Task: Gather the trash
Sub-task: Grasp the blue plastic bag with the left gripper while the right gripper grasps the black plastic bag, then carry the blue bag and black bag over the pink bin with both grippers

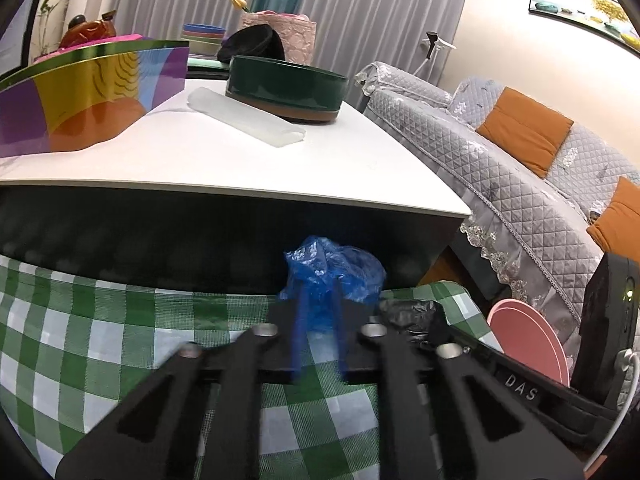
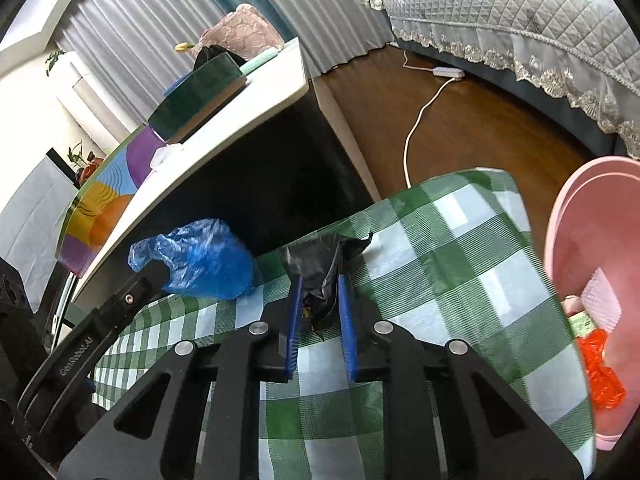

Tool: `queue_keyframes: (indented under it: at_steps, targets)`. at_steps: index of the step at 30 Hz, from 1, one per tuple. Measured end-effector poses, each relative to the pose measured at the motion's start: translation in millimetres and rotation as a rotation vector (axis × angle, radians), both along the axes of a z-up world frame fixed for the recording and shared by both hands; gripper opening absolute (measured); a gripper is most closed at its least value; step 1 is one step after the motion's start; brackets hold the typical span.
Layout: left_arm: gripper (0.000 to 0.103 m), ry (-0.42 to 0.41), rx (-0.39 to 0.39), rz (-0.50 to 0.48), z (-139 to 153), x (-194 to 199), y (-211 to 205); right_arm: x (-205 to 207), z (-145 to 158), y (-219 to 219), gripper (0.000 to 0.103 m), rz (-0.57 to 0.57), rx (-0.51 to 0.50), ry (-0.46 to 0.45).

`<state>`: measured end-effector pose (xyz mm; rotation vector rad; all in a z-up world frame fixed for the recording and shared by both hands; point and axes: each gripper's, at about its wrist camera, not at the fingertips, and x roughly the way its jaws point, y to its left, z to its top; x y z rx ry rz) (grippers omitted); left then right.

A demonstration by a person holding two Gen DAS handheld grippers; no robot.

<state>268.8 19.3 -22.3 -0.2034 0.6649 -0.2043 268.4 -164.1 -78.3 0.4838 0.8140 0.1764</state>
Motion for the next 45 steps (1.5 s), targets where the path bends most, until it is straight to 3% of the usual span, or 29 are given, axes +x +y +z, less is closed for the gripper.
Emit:
queue_keyframes:
  at_steps: [14, 27, 35, 45]
  targets:
    - [0.002, -0.039, 0.058, 0.002, 42.6, -46.5, -5.6, -47.6, 61.8, -24.0, 0.018, -0.013, -0.092, -0.096]
    - [0.002, -0.108, 0.057, -0.047, 88.6, -125.0, -18.3, -130.8, 125.3, -61.4, 0.018, -0.020, -0.202, -0.180]
    - [0.002, -0.132, 0.048, -0.098, 92.8, -159.0, -40.5, -174.2, 155.0, -78.1, 0.018, 0.017, -0.289, -0.224]
    - [0.002, -0.144, 0.046, -0.122, 93.9, -181.4, -58.3, -183.8, 179.3, -119.7, 0.018, 0.060, -0.367, -0.249]
